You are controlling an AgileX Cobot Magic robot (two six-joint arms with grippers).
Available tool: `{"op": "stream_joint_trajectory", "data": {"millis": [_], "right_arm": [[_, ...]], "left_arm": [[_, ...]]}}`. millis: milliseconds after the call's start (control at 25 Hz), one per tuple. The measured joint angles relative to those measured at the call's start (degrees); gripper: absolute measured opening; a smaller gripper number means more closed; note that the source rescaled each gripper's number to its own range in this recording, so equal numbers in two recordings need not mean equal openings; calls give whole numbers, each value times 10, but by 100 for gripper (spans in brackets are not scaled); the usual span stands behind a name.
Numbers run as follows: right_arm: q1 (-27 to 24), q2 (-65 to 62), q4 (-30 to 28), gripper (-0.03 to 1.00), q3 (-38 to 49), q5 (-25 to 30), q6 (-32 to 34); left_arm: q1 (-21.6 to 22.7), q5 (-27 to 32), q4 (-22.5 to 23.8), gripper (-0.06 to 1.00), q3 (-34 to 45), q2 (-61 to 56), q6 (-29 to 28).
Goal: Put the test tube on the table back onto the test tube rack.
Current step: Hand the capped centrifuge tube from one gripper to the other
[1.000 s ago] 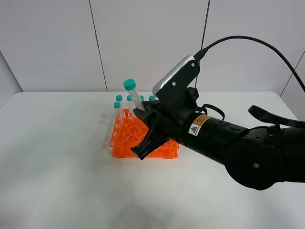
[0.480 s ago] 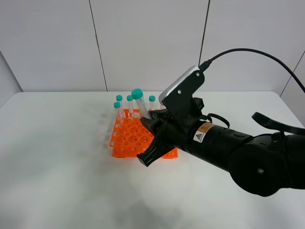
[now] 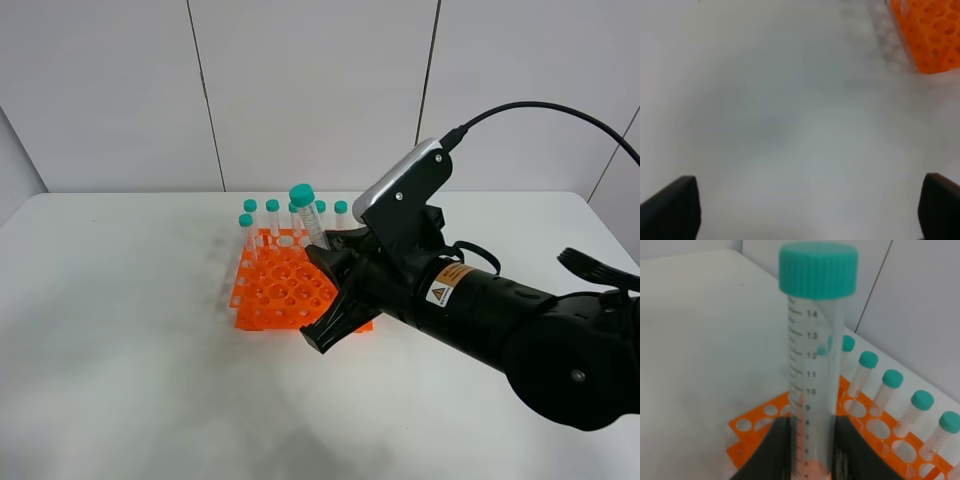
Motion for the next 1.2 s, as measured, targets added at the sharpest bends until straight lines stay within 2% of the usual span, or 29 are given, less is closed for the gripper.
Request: {"op": "stream_joint_trajectory", "data": {"millis": [320, 640, 720, 880, 960, 1080, 1200], "right_arm": [[0, 0, 0, 3, 3, 0, 9], [0, 0, 0, 3, 3, 0, 11], [0, 0, 0, 3, 3, 0, 11], [0, 0, 0, 3, 3, 0, 11], [0, 0, 0, 3, 3, 0, 11], [0, 0, 0, 3, 3, 0, 11], [0, 0, 0, 3, 3, 0, 11]], "left_arm": [[0, 0, -1, 94, -2, 0, 0], [-4, 0, -30, 94, -8, 0, 0], [-32, 0, -34, 94, -8, 0, 0], [-123, -1, -39, 94, -8, 0, 7], [-154, -13, -48, 94, -8, 0, 9], [-171, -68, -91, 94, -8, 1, 9], [-173, -158, -141, 94, -8, 2, 26]]}}
